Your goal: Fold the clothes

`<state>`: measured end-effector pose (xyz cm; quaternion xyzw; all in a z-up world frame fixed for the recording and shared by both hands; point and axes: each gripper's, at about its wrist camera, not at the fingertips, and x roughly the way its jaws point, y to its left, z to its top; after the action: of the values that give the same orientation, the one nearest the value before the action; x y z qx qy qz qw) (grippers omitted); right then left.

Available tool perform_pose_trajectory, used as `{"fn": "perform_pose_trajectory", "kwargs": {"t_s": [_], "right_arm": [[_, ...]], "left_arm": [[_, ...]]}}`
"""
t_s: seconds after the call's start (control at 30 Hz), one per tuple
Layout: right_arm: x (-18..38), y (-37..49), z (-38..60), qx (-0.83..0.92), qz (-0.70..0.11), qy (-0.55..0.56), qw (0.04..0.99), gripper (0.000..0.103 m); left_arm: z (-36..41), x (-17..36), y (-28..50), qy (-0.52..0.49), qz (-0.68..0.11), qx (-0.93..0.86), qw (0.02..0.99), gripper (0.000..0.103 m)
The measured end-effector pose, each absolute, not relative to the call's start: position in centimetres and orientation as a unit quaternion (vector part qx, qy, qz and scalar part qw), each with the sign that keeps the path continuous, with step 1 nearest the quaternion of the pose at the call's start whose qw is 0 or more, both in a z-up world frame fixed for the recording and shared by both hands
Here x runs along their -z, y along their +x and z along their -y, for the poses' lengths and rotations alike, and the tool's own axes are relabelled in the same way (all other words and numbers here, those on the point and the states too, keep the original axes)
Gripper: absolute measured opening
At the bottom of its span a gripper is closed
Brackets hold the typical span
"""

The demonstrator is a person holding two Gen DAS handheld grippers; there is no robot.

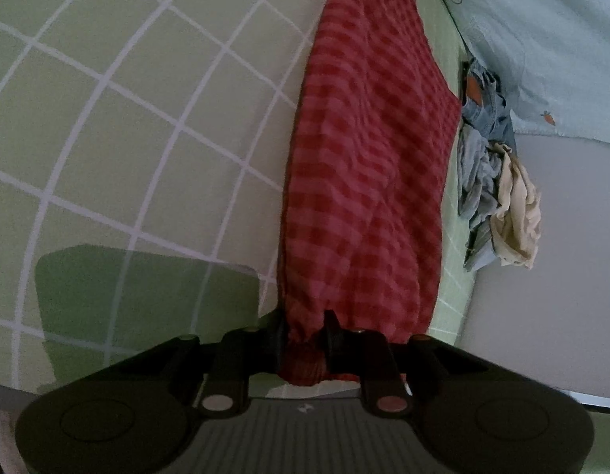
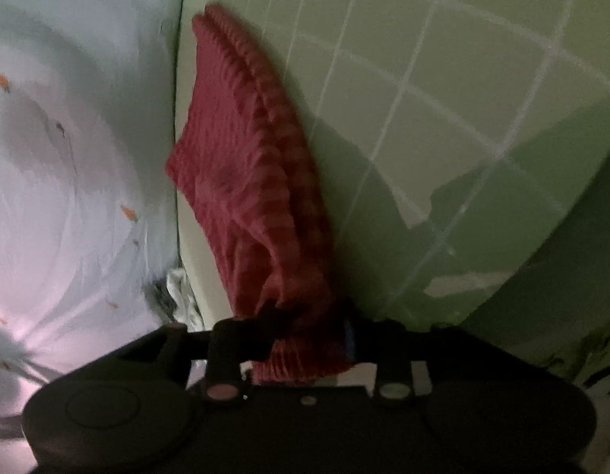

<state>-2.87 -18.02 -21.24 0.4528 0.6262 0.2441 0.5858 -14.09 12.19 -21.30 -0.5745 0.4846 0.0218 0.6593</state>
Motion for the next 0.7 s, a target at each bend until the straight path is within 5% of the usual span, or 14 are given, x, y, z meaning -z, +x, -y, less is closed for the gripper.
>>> {"fn": "perform_pose_trajectory", "kwargs": {"t_s": [0.27, 0.7], "right_arm": [[17.4, -2.3, 18.4, -0.284, -0.572, 0.471, 0.609, 0.008], [8.8, 0.4, 19.9, -0.393, -0.499, 0.446, 0.631, 0.008]], "left_arm": [[-13.9, 16.3, -14.7, -0.568, -0.445, -0.012, 0.692, 0.016], [-14.8, 4.8, -14.6, -0.554, -0.342, 0.051, 0.757, 0.015]]}}
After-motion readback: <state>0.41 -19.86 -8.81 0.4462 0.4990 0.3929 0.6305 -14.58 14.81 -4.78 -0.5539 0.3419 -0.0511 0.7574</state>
